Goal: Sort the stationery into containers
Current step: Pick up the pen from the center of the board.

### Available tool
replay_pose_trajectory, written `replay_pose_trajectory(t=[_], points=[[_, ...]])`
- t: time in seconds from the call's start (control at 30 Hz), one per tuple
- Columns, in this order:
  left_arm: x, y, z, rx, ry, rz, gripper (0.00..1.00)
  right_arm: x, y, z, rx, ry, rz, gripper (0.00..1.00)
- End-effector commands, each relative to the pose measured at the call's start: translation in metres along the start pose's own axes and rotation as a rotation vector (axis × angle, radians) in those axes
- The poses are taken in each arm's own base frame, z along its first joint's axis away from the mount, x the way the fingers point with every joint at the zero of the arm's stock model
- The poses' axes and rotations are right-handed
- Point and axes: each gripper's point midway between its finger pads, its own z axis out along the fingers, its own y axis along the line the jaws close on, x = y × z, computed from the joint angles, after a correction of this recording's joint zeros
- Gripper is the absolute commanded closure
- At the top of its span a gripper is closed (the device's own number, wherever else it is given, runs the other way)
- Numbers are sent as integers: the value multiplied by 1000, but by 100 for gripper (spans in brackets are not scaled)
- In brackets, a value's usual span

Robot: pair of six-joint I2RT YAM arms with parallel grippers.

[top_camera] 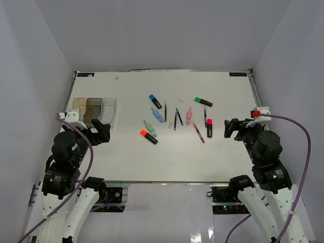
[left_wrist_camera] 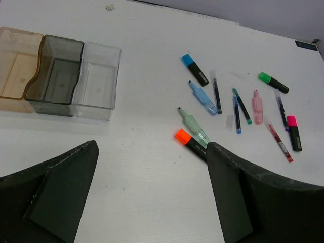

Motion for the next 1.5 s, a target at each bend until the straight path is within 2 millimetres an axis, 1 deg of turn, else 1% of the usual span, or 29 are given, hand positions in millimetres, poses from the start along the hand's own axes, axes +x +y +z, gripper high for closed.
replay_pose_trajectory(t=[0.0, 0.07, 0.17, 0.2, 0.23, 0.3, 0.33, 0.37, 0.43, 0.47, 0.5, 0.53, 0.6, 0.63, 0.7, 0.73, 0.77, 0.8, 0.83, 0.87, 0.93, 1.0, 1.03, 1.1, 1.13, 1.23, 1.3, 1.43, 1.47], points=[[1, -10, 7, 44, 15, -21, 2, 9, 7, 6, -28, 48, 20, 10], [1, -15, 10, 66, 18, -32, 2, 19, 9, 13, -22, 96, 46, 10], [2, -20, 17, 88, 23, -48, 2, 36, 18, 22, -57, 157, 71, 10], [0, -22, 20, 95, 13, -53, 2, 41, 22, 25, -66, 175, 99, 10], [5, -22, 26, 93, 28, -61, 2, 51, 22, 30, -53, 212, 112, 10], [9, -31, 32, 147, 37, -72, 2, 56, 24, 38, -36, 246, 161, 10], [19, -31, 39, 148, 63, -75, 2, 61, 23, 43, -20, 267, 175, 10], [24, -32, 43, 154, 73, -81, 2, 73, 23, 52, -4, 325, 178, 10], [27, -35, 51, 172, 72, -95, 2, 90, 21, 62, 24, 394, 170, 10], [34, -36, 57, 177, 83, -102, 2, 109, 20, 71, 48, 468, 159, 10], [36, -38, 59, 193, 87, -105, 2, 120, 17, 75, 68, 508, 150, 10], [45, -37, 64, 190, 109, -113, 2, 136, 18, 85, 76, 556, 144, 9], [49, -38, 69, 198, 99, -118, 2, 154, 18, 91, 89, 600, 148, 1], [52, -38, 70, 200, 103, -119, 2, 163, 20, 101, 90, 614, 152, 0], [62, -35, 74, 199, 111, -121, 2, 173, 22, 107, 90, 639, 155, 0], [64, -34, 74, 197, 113, -118, 2, 183, 21, 113, 99, 660, 152, 0], [65, -33, 74, 192, 118, -112, 2, 188, 21, 115, 106, 670, 149, 4], [66, -32, 74, 190, 117, -109, 2, 190, 19, 119, 118, 675, 144, 4], [67, -31, 74, 184, 117, -107, 2, 199, 18, 122, 127, 702, 135, 5], [69, -30, 73, 183, 121, -107, 2, 200, 18, 126, 129, 694, 136, 8], [72, -31, 73, 189, 126, -107, 2, 209, 18, 131, 137, 717, 132, 9], [73, -32, 73, 196, 134, -108, 2, 213, 18, 136, 141, 721, 136, 15], [74, -32, 73, 196, 137, -108, 2, 219, 18, 138, 147, 734, 134, 19], [74, -32, 74, 191, 139, -108, 2, 227, 16, 141, 163, 752, 125, 21], [75, -31, 74, 188, 142, -106, 2, 228, 15, 142, 165, 755, 125, 25], [76, -31, 74, 186, 147, -106, 2, 236, 12, 143, 183, 773, 115, 29], [77, -30, 75, 184, 153, -107, 2, 238, 9, 143, 202, 773, 106, 36], [81, -30, 77, 184, 168, -106, 2, 242, 5, 142, 228, 778, 100, 46], [81, -31, 78, 186, 174, -106, 2, 242, 4, 141, 231, 781, 98, 50]])
